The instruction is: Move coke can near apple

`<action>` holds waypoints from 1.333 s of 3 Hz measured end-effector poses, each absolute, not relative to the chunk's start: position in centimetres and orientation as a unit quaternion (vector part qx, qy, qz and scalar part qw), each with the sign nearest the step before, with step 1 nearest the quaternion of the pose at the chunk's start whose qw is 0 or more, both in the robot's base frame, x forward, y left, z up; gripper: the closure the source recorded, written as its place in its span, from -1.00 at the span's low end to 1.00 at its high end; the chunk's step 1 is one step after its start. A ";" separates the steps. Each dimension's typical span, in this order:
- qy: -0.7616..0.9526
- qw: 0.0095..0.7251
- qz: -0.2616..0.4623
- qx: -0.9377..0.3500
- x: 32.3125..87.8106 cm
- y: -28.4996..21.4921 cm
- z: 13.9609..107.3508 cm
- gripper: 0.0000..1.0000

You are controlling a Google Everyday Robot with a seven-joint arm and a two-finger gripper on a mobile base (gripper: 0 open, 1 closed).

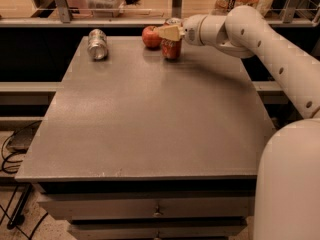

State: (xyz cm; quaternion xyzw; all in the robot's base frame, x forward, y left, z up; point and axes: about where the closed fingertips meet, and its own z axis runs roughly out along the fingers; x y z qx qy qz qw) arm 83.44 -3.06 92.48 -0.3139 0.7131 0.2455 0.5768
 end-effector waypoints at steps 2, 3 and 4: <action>0.706 0.576 0.256 -0.323 82.7 -2.7 92.6 -0.77; 0.705 0.575 0.258 -0.325 82.7 -2.5 92.5 -1.00; 0.705 0.575 0.258 -0.325 82.7 -2.4 92.5 -1.00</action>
Offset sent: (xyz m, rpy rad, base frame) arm -0.0152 -0.0021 0.0063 0.0110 -0.0147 0.0439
